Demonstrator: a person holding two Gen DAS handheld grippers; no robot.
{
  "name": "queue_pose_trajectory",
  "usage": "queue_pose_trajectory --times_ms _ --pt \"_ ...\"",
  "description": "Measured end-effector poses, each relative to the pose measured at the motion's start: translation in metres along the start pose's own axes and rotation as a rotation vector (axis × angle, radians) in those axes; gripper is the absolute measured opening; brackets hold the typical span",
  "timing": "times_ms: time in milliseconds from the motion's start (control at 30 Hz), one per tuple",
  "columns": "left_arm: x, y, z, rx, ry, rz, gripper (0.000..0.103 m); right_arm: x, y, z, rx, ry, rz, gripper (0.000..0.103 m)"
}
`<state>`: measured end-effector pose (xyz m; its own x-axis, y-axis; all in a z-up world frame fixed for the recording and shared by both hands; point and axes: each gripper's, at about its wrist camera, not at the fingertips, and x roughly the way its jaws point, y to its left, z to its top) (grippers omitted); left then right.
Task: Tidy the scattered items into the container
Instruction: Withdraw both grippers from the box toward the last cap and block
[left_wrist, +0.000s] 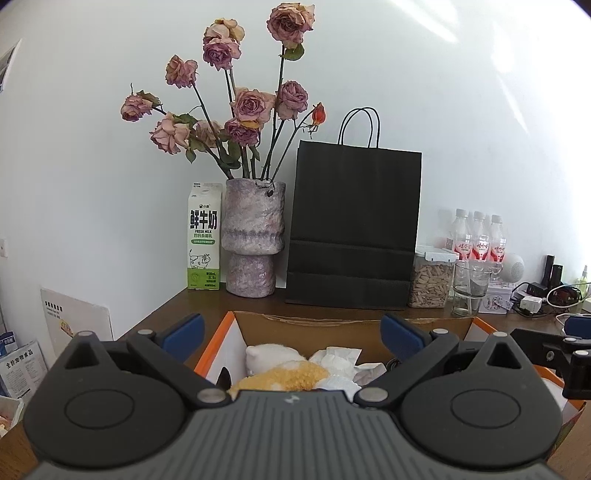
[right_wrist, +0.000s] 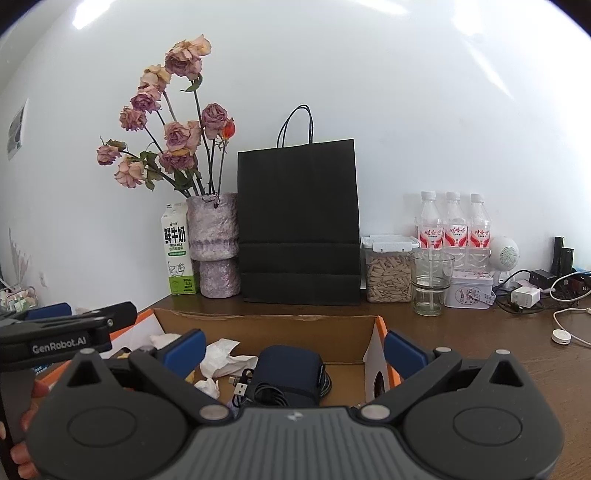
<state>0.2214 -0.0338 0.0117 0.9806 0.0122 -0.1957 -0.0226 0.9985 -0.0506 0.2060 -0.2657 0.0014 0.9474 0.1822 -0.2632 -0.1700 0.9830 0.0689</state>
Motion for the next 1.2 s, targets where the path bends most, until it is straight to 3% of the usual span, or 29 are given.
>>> queue_pose_trajectory --times_ms 800,967,1200 --pt "-0.033 0.012 -0.024 0.057 0.014 0.074 0.103 -0.027 0.003 -0.029 -0.038 0.021 -0.002 0.103" --pt "-0.044 0.019 -0.028 0.055 0.041 0.046 0.103 -0.038 0.003 -0.043 -0.032 0.058 -0.008 0.103" --pt "-0.054 0.042 -0.037 0.020 0.140 -0.015 0.103 -0.047 0.009 -0.057 -0.027 0.154 0.036 0.103"
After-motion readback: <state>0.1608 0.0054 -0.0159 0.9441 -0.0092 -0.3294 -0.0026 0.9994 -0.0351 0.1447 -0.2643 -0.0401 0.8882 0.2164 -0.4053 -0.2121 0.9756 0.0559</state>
